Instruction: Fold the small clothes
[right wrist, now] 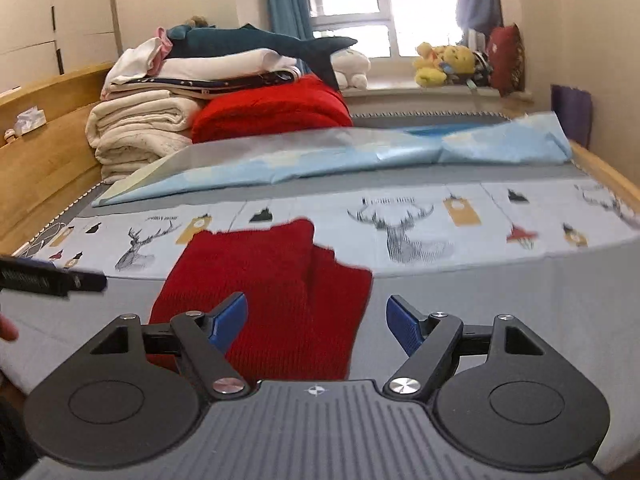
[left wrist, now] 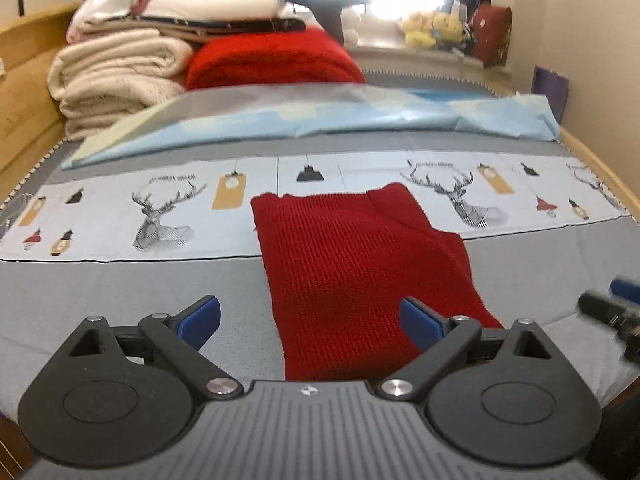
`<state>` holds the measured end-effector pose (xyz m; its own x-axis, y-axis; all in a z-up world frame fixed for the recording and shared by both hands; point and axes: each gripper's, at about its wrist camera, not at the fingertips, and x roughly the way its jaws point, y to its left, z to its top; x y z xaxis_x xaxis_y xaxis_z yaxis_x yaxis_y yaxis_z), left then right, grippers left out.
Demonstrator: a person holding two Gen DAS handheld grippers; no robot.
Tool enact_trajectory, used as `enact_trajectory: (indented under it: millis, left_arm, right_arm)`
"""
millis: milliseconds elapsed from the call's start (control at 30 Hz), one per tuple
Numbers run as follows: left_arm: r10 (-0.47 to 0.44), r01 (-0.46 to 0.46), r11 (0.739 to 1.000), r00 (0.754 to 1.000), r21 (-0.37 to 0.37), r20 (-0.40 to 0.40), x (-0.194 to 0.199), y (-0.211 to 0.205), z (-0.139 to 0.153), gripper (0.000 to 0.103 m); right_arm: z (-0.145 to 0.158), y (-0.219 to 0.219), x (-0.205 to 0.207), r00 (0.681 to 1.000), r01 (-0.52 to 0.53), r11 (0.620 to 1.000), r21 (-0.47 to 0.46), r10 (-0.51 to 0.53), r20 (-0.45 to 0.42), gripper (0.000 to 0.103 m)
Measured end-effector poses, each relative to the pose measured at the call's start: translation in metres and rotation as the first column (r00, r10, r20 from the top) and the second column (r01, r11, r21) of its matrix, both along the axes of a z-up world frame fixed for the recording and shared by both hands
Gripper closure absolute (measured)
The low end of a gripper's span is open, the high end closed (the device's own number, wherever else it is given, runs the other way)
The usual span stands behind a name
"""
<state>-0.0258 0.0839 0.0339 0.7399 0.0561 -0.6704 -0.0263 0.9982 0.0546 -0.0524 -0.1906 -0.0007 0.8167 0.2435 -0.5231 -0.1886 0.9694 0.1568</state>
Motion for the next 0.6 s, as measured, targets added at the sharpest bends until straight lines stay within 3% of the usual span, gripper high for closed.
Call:
enact_trajectory:
  millis: [167,333,433,500,600]
  left_arm:
    - [0.030,-0.030,0.999,0.998,0.010,0.049,-0.033,-0.005,-0.004,0.005]
    - [0.072,-0.069,0.997,0.996,-0.042,0.059,-0.055,-0.002,-0.035,0.005]
    - [0.115,-0.114,0.993,0.993,-0.043,0.023,-0.060,0.001,-0.059,0.005]
    - [0.130,-0.131,0.988,0.991,-0.084,-0.014,-0.057,0.006,-0.065,0.005]
    - [0.115,-0.113,0.990,0.993,-0.088,0.015,-0.056,0.008,-0.065,0.005]
  right_arm:
    - [-0.005,0.006,-0.015,0.999,0.013,1.000,0.011,-0.013,-0.031,0.024]
    - [-0.013,0.022,-0.029,0.999,0.010,1.000,0.019,-0.009,-0.054,0.019]
    - [-0.019,0.031,-0.030,0.997,-0.007,1.000,0.019,0.009,-0.079,0.019]
    - [-0.020,0.038,-0.028,0.998,-0.017,1.000,-0.013,0.016,-0.065,0.019]
    - [-0.023,0.044,-0.023,0.997,-0.027,0.999,-0.024,0.025,-0.074,0.019]
